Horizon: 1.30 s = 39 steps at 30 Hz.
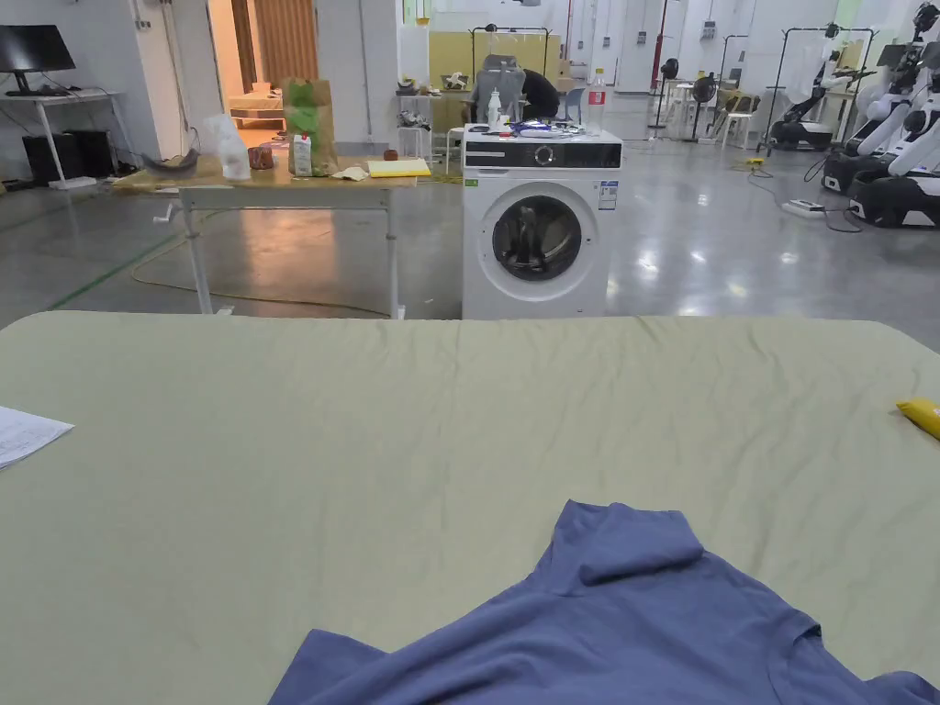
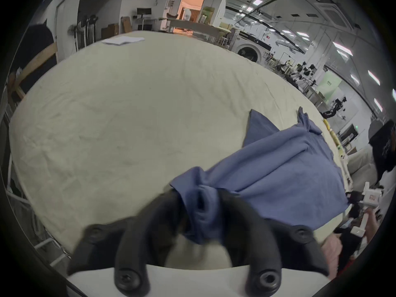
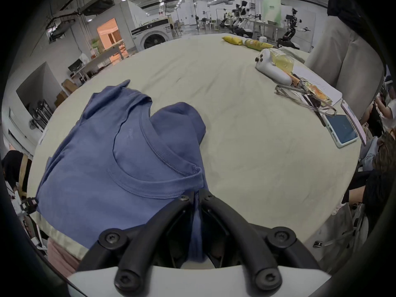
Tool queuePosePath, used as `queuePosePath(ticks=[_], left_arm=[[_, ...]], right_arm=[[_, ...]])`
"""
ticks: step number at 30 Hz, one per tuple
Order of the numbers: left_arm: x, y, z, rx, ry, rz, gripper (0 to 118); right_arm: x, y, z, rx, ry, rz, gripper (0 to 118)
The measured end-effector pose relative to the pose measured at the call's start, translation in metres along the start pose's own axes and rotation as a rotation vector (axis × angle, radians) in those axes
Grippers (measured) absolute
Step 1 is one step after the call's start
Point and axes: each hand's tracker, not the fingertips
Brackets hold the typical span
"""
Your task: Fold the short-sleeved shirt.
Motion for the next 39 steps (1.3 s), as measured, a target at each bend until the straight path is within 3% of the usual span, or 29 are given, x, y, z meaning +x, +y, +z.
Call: queuePosePath(ticks=[1,2,3,4,5,8,11,16,17,18,19,21,23,25,28,29,30,32,33,39], left_arm=[[0.0,0.001,0.006,0.024,0.057,-0.03,58],[-0.001,0.002,0.011,0.05,0.1,-0.042,75],[-0.003,0.004,0.023,0.085,0.128,-0.045,81],[-0.007,0.007,0.036,0.138,0.123,-0.039,81],[-0.009,0.01,0.045,0.178,0.111,-0.028,81],[-0.008,0.024,0.09,0.318,0.095,0.005,81],[0.011,0.027,0.136,0.504,0.12,-0.046,81],[0.05,-0.012,0.188,0.815,0.09,-0.163,75],[0.056,-0.022,0.197,0.873,0.065,-0.182,59],[0.061,-0.028,0.202,0.884,0.065,-0.199,15],[0.067,-0.032,0.206,0.873,0.076,-0.194,0],[0.072,-0.032,0.213,0.844,0.072,-0.175,0],[0.057,-0.01,0.212,0.746,0.036,-0.121,0],[0.045,0.024,0.187,0.439,0.105,-0.116,0],[0.017,0.047,0.117,0.08,0.037,-0.128,0],[0.008,0.048,0.099,0.062,0.033,-0.097,3],[0.001,0.049,0.078,0.031,0.067,-0.075,20],[-0.011,0.047,0.037,-0.064,0.082,-0.013,77],[-0.014,0.047,0.025,-0.079,0.081,-0.002,88],[-0.01,0.045,-0.042,-0.177,0.216,-0.021,92]], right_arm=[[0.002,0.0,-0.001,0.01,-0.001,0.003,20],[0.0,0.0,0.002,0.027,-0.006,0.006,49],[-0.004,0.001,0.007,0.052,-0.025,0.014,94],[-0.007,0.003,0.013,0.061,-0.034,0.024,116],[-0.009,0.005,0.019,0.068,-0.026,0.029,116],[-0.033,0.01,0.055,0.217,0.053,0.069,115],[-0.072,0.018,0.091,0.386,0.169,0.089,115],[-0.142,-0.008,0.148,0.761,0.399,0.042,84],[-0.152,-0.012,0.156,0.801,0.426,0.023,50],[-0.161,-0.015,0.161,0.816,0.432,0.014,0],[-0.174,-0.022,0.167,0.848,0.413,0.0,0],[-0.185,-0.022,0.173,0.851,0.493,0.029,0],[-0.196,-0.023,0.178,0.833,0.534,0.11,0],[-0.199,-0.025,0.185,0.836,0.506,0.22,0],[-0.202,-0.03,0.185,0.82,0.493,0.28,0],[-0.201,-0.031,0.184,0.806,0.498,0.282,0],[-0.2,-0.031,0.181,0.782,0.51,0.281,0],[-0.196,-0.033,0.174,0.738,0.521,0.268,0],[-0.193,-0.033,0.17,0.721,0.515,0.265,0],[-0.188,-0.037,0.159,0.661,0.489,0.286,0]])
